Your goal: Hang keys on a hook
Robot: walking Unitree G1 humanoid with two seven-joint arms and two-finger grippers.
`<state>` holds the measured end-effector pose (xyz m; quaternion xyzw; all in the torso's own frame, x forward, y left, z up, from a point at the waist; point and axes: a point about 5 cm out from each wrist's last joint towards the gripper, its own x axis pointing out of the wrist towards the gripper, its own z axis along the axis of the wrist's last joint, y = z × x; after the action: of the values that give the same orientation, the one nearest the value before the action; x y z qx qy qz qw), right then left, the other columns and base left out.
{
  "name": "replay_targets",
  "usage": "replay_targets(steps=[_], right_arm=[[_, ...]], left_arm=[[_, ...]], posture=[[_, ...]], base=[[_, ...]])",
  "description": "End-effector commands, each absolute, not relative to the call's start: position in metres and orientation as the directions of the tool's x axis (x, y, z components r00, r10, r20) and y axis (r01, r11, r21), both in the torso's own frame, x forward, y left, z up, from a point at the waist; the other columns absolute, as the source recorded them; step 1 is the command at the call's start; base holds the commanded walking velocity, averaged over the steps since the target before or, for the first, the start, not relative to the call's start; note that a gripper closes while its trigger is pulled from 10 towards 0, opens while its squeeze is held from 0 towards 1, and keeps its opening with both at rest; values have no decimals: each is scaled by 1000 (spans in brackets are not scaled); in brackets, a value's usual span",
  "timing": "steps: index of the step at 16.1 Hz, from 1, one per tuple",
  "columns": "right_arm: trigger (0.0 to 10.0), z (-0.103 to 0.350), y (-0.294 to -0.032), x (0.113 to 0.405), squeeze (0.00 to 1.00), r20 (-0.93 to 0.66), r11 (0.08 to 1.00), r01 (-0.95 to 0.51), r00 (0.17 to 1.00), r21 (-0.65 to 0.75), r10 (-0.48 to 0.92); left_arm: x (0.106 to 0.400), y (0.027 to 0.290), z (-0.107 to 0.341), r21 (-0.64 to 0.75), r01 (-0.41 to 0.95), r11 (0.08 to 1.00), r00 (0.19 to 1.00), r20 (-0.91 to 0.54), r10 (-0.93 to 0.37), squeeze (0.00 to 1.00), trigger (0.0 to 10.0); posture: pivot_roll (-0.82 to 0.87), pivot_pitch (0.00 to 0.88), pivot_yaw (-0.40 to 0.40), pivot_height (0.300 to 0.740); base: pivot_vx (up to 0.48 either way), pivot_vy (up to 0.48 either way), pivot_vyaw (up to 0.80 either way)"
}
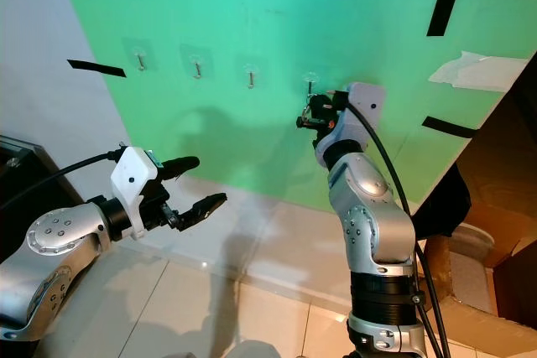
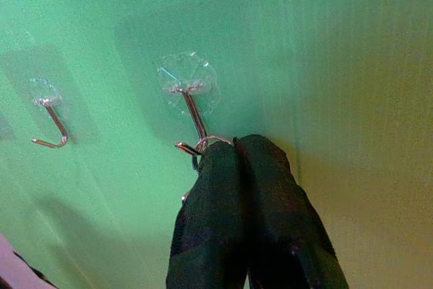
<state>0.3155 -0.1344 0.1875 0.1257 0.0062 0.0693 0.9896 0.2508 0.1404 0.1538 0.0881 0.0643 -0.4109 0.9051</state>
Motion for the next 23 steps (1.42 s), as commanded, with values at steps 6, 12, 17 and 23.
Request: replay_targets(steps=[6, 12, 17, 23], right_arm=[[10000, 174, -133, 315, 0, -66, 965, -142, 985, 220, 160], [10000, 166, -130, 312, 0, -118, 971, -166, 975, 174, 188], [10000, 168, -131, 313, 1000, -95, 968, -168, 978, 186, 188], [10000, 187, -135, 305, 1000, 82, 945, -231, 972, 230, 218]], left_arm=[[249, 136, 160, 123, 775, 620, 631, -177, -755, 0, 10000], [249, 136, 159, 123, 779, 615, 627, -181, -758, 0, 10000], [250, 135, 159, 127, 776, 618, 631, -178, -755, 0, 10000], [251, 135, 160, 120, 771, 625, 636, -165, -753, 0, 10000]], posture=[[28, 0, 6, 740], [24, 0, 8, 740], [23, 0, 6, 740], [21, 0, 8, 740]], base=[[0, 0, 0], [0, 0, 0], [0, 0, 0], [0, 0, 0]])
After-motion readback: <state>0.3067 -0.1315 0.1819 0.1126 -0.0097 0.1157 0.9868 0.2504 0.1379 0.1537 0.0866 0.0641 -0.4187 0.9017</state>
